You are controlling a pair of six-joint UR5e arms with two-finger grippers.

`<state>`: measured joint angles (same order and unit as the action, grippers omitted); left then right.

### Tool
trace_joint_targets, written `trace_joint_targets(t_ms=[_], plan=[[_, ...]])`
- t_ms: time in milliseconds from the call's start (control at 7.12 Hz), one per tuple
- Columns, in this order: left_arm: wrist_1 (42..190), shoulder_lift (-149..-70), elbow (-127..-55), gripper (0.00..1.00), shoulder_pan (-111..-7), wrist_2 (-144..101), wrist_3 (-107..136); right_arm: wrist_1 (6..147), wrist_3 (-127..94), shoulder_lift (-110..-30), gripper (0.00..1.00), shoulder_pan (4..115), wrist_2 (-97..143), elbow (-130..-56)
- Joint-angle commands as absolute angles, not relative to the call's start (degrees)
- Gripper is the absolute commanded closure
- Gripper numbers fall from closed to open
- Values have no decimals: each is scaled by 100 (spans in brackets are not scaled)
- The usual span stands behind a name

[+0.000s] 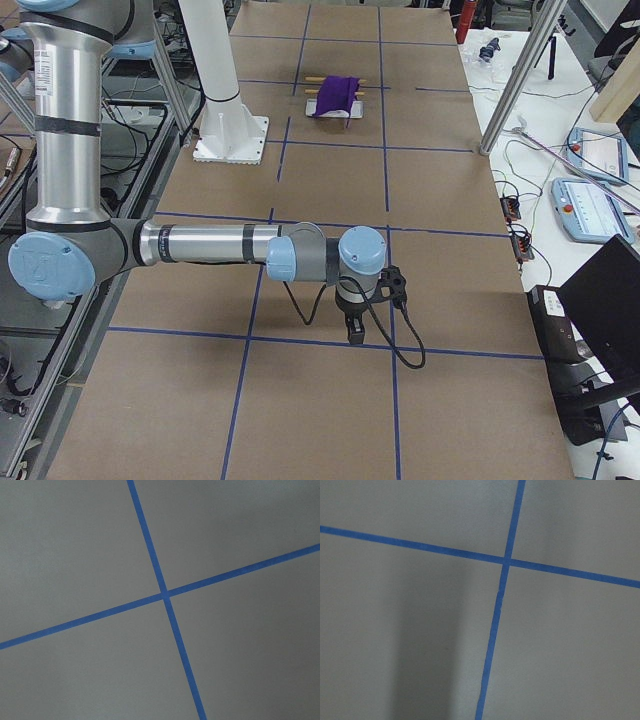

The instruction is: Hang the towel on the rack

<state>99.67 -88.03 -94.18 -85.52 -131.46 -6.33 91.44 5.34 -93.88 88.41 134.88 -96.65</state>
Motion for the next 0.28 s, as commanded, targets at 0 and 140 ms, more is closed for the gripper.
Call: trace_joint_targets(t_ms=[0,140], plan=[[9958,-8807,-9439,0,-8552,-13140,-624,9184,-61,-9343,0,8833,13509,-9624],[9949,-8807,-9518,0,-8552,-13140,-607,9193,-62,-9334,0,8824,13517,-9537]])
